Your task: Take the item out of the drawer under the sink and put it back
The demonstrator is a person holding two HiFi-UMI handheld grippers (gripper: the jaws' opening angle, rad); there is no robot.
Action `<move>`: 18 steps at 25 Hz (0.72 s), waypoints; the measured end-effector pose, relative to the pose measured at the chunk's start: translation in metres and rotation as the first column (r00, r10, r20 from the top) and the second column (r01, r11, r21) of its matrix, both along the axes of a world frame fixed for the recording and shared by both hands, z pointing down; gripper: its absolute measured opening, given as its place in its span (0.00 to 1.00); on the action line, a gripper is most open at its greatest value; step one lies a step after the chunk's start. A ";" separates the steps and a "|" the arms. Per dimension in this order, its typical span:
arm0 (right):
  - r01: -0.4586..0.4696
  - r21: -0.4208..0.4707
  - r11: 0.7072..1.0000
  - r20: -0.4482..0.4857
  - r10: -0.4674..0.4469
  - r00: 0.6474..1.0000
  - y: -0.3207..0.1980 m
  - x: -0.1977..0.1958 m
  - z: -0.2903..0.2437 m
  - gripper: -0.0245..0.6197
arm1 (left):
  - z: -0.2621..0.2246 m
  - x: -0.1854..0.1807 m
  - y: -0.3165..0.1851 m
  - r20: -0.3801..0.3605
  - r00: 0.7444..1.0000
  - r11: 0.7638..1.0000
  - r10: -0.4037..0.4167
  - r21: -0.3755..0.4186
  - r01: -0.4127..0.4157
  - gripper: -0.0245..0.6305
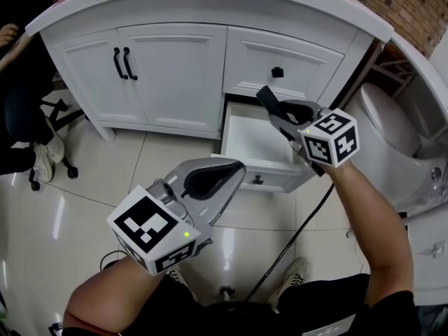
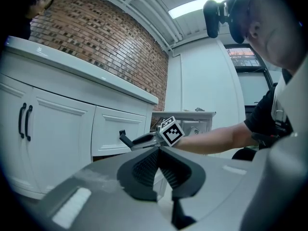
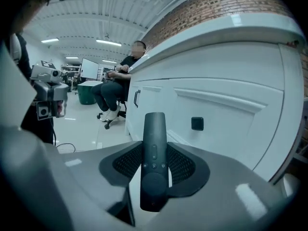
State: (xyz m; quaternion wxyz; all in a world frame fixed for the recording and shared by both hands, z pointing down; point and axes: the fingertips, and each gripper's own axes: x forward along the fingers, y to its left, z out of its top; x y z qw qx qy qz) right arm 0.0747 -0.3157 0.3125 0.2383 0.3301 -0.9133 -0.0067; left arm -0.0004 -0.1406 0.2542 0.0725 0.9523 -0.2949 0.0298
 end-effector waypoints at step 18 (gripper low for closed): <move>0.000 -0.211 0.978 -0.281 -0.060 0.958 -0.066 0.008 0.131 0.30 | 0.014 -0.004 -0.013 0.018 1.000 0.999 -0.004 -0.049 0.005 0.05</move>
